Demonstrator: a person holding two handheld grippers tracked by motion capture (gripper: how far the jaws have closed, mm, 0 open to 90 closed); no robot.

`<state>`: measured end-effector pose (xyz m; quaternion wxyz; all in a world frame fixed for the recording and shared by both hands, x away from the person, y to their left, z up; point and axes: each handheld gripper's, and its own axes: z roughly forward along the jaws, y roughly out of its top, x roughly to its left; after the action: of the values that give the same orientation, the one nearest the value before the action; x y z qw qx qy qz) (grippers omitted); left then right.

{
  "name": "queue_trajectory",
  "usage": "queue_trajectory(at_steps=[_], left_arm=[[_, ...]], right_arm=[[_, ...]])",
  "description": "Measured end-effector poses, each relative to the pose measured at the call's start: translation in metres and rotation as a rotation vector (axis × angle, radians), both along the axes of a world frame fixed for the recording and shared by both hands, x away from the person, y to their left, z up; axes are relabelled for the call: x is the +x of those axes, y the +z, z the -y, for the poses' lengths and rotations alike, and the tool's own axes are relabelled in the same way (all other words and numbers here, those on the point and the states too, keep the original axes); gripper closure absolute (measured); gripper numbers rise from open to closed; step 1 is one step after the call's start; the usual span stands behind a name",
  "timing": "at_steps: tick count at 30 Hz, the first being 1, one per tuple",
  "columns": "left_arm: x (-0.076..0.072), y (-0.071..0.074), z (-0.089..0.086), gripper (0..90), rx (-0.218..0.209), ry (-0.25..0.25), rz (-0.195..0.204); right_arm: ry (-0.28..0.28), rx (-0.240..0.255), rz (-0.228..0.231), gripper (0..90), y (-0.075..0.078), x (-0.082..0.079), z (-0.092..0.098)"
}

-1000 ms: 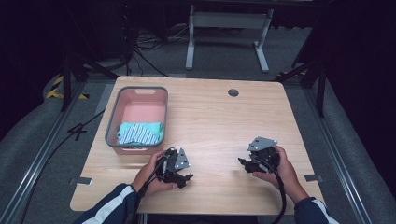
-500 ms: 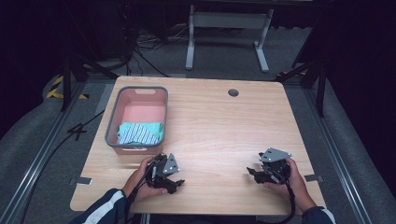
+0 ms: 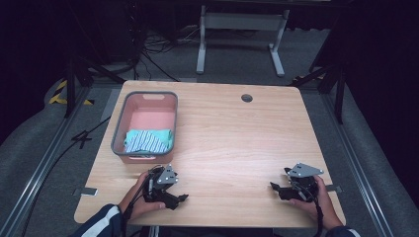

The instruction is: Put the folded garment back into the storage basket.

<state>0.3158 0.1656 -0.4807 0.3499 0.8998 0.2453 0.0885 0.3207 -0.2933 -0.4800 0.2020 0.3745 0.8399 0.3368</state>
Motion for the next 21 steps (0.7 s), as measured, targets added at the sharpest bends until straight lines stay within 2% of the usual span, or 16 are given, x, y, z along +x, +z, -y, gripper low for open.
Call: queue_trajectory(at_steps=[2,4,7,21], left_arm=[[-0.002,-0.002,-0.004,16.2,-0.028,0.002,0.008],[-0.003,-0.002,-0.006,16.0,-0.024,0.002,0.009],[-0.004,-0.002,-0.007,16.1,-0.023,0.008,0.008],[-0.003,-0.002,-0.005,14.3,-0.02,0.003,0.005]], right_arm=[[-0.015,0.03,-0.004,21.3,-0.002,-0.002,0.005],[-0.032,0.071,-0.007,19.4,-0.006,-0.003,0.012],[-0.059,0.091,-0.038,17.0,-0.007,-0.002,0.018],[-0.062,0.089,-0.037,16.9,-0.007,-0.003,0.02]])
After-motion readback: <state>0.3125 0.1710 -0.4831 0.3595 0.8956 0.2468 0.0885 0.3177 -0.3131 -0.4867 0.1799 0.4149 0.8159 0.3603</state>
